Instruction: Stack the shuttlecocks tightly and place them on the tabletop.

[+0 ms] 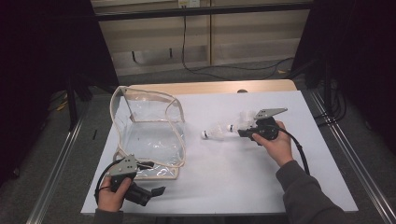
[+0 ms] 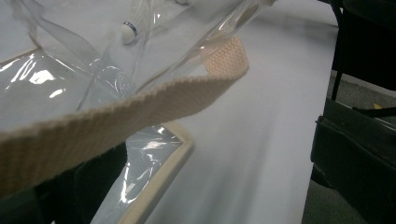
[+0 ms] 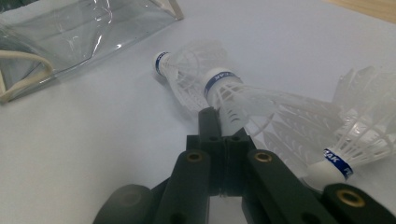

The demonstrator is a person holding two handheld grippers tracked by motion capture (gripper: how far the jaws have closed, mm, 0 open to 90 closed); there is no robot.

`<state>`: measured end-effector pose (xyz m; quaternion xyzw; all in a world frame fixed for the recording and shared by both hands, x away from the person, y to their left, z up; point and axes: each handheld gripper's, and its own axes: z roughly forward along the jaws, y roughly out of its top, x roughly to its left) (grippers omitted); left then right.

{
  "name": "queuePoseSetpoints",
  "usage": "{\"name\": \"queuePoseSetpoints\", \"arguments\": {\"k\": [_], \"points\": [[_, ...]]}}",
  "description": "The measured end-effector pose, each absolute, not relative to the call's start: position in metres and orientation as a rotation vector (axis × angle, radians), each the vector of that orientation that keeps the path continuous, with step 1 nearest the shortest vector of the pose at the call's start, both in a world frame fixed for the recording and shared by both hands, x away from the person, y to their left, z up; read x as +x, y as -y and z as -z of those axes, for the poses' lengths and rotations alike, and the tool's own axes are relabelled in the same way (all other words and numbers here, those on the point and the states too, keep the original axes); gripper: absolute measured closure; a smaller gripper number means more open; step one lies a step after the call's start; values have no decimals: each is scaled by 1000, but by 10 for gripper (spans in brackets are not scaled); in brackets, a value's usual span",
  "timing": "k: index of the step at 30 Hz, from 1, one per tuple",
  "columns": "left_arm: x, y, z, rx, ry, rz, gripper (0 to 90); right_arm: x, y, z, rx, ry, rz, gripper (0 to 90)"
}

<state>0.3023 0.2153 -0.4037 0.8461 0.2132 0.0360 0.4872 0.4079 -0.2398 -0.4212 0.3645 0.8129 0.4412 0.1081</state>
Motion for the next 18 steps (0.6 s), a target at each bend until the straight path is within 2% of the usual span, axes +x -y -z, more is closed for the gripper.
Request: {"name": "queuePoseSetpoints", "arguments": {"k": [18], "points": [[303,-216,404,2061,-516,-90,36,413,230,423,1035,-2406,-1283,897]]}}
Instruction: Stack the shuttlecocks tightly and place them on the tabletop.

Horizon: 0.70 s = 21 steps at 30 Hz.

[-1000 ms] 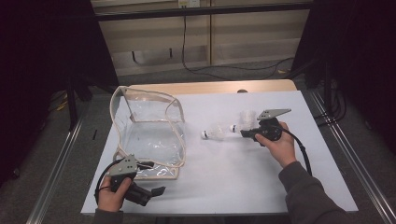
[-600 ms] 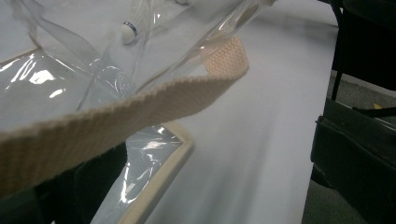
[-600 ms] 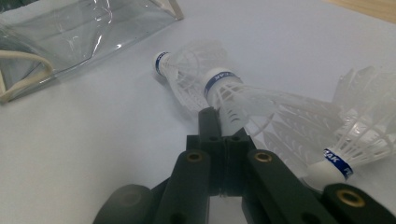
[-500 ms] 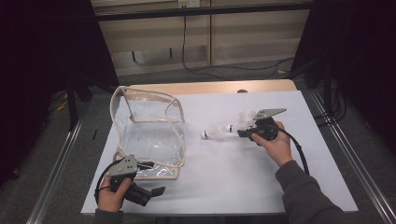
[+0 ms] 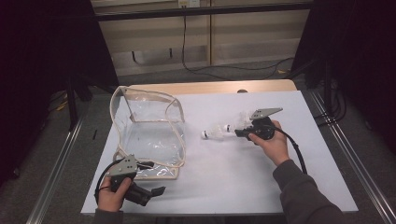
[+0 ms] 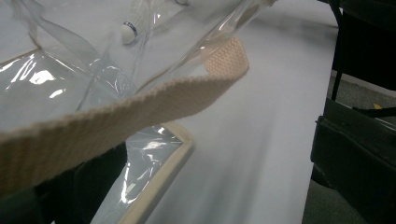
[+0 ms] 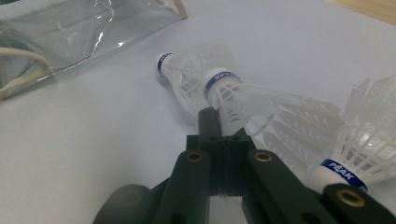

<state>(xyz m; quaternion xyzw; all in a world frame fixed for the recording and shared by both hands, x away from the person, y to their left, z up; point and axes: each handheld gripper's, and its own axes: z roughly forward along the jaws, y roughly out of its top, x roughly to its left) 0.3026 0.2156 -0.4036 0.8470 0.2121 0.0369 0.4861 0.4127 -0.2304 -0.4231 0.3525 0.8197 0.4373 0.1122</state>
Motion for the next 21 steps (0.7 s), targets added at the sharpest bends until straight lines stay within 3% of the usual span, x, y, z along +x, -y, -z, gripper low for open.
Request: {"name": "queuePoseSetpoints", "arguments": {"k": [21], "points": [[303,-215,404,2058,-516,-90,36,417,222,429,1028,-2436,-1282,895]]}}
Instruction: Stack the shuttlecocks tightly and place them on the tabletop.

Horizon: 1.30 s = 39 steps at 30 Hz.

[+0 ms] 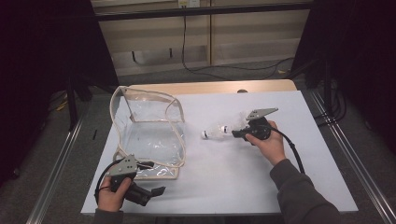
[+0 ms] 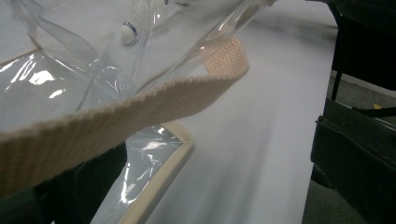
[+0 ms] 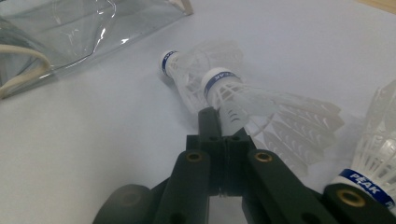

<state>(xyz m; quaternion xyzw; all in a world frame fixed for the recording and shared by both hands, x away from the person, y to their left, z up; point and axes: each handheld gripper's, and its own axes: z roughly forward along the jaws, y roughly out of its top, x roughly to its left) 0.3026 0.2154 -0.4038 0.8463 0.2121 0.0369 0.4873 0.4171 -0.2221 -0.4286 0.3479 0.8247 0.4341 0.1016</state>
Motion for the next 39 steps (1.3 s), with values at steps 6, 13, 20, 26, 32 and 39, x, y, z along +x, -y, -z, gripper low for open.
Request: {"name": "queuePoseSetpoints", "arguments": {"k": [6,13,20,26,32,39], "points": [[303,-215,404,2058,-515,-89,36,419,220,430,1016,-2441,-1279,895],[303,-215,404,2058,-516,-87,36,420,216,430,1009,-2454,-1275,894],[303,-215,404,2058,-515,-89,36,423,214,434,1008,-2465,-1266,894],[303,-216,404,2062,-514,-90,36,424,212,437,1006,-2467,-1266,893],[303,-215,404,2059,-517,-90,37,425,209,440,1006,-2481,-1273,893],[303,-216,404,2060,-517,-90,38,424,207,441,997,-2483,-1275,893]]}}
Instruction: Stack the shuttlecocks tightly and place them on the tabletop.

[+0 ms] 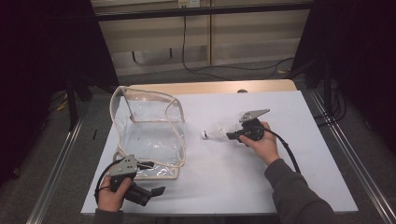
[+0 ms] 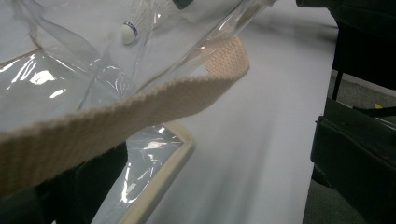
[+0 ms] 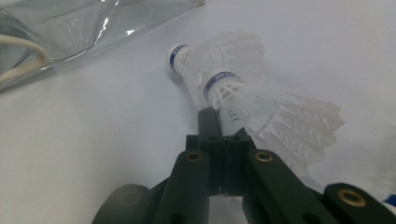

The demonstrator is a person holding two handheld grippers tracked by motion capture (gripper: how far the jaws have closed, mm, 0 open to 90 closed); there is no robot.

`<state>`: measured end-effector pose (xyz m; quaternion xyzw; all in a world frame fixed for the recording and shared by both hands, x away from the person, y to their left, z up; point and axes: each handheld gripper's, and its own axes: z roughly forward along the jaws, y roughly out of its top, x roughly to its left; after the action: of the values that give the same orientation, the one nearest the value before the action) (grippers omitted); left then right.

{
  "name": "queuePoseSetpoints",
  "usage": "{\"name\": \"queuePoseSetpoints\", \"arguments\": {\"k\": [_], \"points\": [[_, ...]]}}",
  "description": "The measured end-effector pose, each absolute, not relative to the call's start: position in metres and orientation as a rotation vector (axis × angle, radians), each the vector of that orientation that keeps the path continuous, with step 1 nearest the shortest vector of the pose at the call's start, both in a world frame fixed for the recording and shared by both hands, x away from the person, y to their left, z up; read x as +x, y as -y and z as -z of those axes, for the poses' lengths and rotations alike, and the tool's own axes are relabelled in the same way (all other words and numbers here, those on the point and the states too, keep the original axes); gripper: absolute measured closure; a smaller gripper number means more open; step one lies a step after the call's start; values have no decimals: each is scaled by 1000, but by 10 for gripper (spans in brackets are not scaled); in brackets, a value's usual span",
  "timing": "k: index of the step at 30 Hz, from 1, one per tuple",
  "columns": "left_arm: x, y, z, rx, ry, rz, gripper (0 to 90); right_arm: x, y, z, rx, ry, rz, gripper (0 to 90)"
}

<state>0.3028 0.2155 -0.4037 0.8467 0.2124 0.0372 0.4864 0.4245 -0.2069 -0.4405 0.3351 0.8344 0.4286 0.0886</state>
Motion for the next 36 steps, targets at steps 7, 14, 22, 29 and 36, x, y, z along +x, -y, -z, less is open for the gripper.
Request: {"name": "queuePoseSetpoints", "arguments": {"k": [7,14,22,29,36], "points": [[302,-215,404,2057,-521,-90,38,423,204,441,991,-2488,-1282,893],[302,-215,404,2053,-524,-88,39,420,201,441,976,-2502,-1281,893],[302,-215,404,2053,-524,-85,41,421,199,443,981,-2495,-1283,893],[302,-215,404,2052,-525,-85,42,422,198,445,980,-2498,-1278,892],[302,-215,404,2051,-525,-84,42,423,196,445,965,-2507,-1277,892]]}}
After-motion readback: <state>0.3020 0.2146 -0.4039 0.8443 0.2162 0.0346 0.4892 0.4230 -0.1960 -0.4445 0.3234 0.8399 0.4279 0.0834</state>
